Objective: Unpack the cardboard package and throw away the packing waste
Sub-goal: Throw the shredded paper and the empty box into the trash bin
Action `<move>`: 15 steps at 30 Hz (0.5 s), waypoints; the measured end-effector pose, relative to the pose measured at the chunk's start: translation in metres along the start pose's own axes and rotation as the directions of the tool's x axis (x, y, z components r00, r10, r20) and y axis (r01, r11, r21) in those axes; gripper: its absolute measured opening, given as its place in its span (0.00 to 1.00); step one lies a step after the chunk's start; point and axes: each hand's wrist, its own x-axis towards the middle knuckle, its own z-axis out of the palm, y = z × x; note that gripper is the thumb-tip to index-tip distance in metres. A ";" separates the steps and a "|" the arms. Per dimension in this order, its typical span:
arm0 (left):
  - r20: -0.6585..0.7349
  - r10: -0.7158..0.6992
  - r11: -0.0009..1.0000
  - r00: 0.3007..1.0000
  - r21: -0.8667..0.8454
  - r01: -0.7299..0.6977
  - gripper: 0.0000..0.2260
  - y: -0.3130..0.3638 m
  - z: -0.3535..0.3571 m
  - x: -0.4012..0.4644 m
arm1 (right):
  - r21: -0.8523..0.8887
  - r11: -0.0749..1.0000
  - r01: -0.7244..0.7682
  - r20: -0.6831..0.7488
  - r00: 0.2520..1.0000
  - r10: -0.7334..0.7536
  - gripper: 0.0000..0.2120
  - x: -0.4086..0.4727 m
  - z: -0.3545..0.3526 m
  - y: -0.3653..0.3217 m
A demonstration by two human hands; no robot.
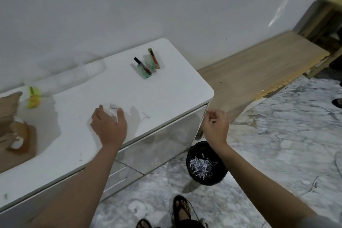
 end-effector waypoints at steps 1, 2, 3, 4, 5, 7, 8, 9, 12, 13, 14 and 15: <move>0.022 -0.022 0.995 1.000 -0.096 0.024 0.29 0.000 -0.006 0.000 | -0.005 0.988 0.155 0.003 0.988 -0.155 0.03 -0.010 0.010 -0.015; 0.045 -0.027 0.986 0.999 -0.163 0.034 0.27 -0.002 -0.013 0.000 | -0.004 0.957 0.290 0.028 0.957 -0.290 0.04 -0.018 0.022 -0.029; 0.058 -0.013 0.981 0.998 -0.194 0.024 0.25 -0.005 -0.020 0.000 | 0.007 0.920 0.391 0.080 0.917 -0.390 0.05 -0.024 0.034 -0.042; 0.065 0.011 0.980 0.998 -0.199 0.002 0.24 -0.011 -0.027 -0.001 | 0.021 0.891 0.454 0.154 0.879 -0.452 0.07 -0.029 0.047 -0.055; 0.071 0.035 0.982 0.997 -0.186 -0.021 0.23 -0.019 -0.034 -0.001 | 0.029 0.874 0.485 0.253 0.842 -0.476 0.11 -0.031 0.060 -0.065; 0.069 0.043 0.995 0.997 -0.093 -0.037 0.23 -0.042 -0.049 0.002 | -0.011 0.876 0.483 0.490 0.766 -0.416 0.22 -0.035 0.085 -0.081; 0.060 0.034 0.999 0.998 -0.017 -0.033 0.24 -0.055 -0.057 0.004 | -0.045 0.890 0.453 0.596 0.727 -0.340 0.29 -0.038 0.098 -0.088; 0.054 0.018 0.998 0.998 0.056 -0.021 0.25 -0.067 -0.063 0.006 | -0.083 0.904 0.420 0.666 0.698 -0.263 0.35 -0.040 0.110 -0.094; 0.056 -0.039 0.991 0.998 0.133 0.032 0.27 -0.083 -0.074 0.008 | -0.192 0.868 0.458 0.728 0.659 -0.187 0.45 -0.049 0.147 -0.112; 0.057 -0.045 0.989 0.997 0.143 0.036 0.27 -0.082 -0.073 0.009 | -0.192 0.854 0.484 0.743 0.640 -0.195 0.46 -0.053 0.158 -0.119; 0.059 -0.036 0.987 0.998 0.159 0.026 0.26 -0.081 -0.070 0.009 | -0.178 0.843 0.507 0.763 0.612 -0.207 0.47 -0.058 0.170 -0.124; 0.056 -0.018 0.984 0.998 0.176 0.007 0.26 -0.080 -0.068 0.010 | -0.162 0.831 0.533 0.782 0.583 -0.222 0.48 -0.062 0.183 -0.130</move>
